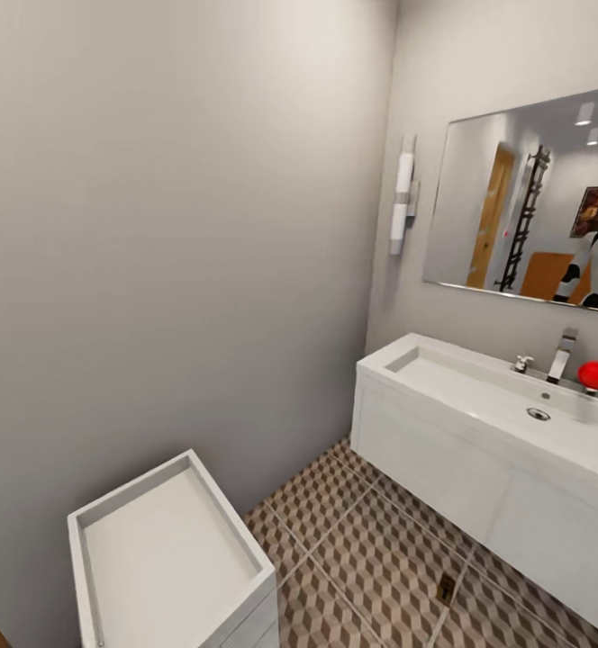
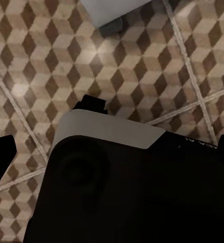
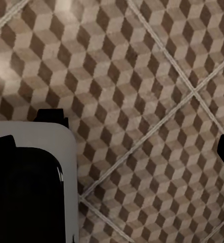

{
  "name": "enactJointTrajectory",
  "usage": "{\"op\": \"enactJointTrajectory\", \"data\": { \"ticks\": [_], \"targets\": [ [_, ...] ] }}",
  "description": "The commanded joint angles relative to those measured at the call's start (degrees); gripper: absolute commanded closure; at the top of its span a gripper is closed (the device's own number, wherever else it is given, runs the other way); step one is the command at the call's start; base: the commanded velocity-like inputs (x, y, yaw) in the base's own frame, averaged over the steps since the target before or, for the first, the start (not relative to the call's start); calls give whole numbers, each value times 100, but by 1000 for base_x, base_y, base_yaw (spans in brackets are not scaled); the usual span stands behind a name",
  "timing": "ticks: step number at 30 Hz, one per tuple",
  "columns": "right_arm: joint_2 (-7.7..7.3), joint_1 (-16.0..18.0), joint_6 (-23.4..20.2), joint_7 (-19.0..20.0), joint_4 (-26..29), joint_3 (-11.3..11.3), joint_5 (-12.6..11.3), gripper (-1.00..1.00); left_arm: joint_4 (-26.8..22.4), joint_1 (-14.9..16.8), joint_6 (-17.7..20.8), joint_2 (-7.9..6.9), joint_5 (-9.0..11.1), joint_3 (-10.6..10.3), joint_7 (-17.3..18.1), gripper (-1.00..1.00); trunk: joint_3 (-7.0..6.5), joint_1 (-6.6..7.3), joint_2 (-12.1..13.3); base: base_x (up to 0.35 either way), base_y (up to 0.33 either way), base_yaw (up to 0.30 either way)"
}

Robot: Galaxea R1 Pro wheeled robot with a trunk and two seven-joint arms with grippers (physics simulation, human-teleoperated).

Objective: Take the four mousetraps from the cabinet in the bathroom and place them on the bathroom floor. Make sure all four end up on the same floor surface, and ensure that at least two of them are either under or directly next to the same bathroom sink.

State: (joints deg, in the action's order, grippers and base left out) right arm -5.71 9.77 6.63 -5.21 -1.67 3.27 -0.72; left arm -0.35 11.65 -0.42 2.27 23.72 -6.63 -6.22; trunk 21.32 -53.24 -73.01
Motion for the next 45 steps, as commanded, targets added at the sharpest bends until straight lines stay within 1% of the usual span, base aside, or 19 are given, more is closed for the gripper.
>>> {"op": "enactJointTrajectory", "data": {
  "ticks": [1, 13, 21, 24, 28, 29, 34, 38, 45],
  "targets": [
    [0, 7, 32, -15, -18, 33, -7, -100, 0, 4, -4, 2, 47, -49, -20, -100, 6, 0, -4, 0, 0, 284],
    [0, 7, 32, -15, -18, 33, -6, -100, 0, 4, 5, -21, 30, -61, -6, -100, 6, 0, -4, 0, 0, 284],
    [0, 7, 32, -15, -18, 33, -7, -100, 0, 4, 36, -156, 22, -71, 27, -100, 6, 0, -4, 0, 0, 284],
    [-4, 7, 32, -15, -18, 33, -7, -100, 0, 4, 49, -222, 22, -73, 141, -100, 6, 0, -4, 0, 0, 284],
    [-6, 7, 32, -15, -18, 33, -7, -100, 0, 4, 67, -331, 25, -74, 440, -100, 6, 0, -4, 0, 0, 284],
    [-6, 7, 32, -15, -18, 33, -7, -100, 0, 4, 67, -331, 25, -74, 440, -100, 6, 0, -4, 0, 0, 284],
    [-8, 7, 32, -15, -18, 33, -7, -100, 0, 5, 80, -466, 31, -75, 781, -100, 6, 0, -4, 0, 0, 284],
    [-8, 7, 32, -15, -18, 33, -7, -100, 0, 5, 83, -519, 34, -75, 895, -100, 6, 0, -4, 0, 0, 284],
    [-8, 7, 32, -15, -18, 33, -7, -100, 0, 4, 82, -544, 32, -75, 953, -100, 6, 0, -4, 0, 0, 284]
  ]
}}
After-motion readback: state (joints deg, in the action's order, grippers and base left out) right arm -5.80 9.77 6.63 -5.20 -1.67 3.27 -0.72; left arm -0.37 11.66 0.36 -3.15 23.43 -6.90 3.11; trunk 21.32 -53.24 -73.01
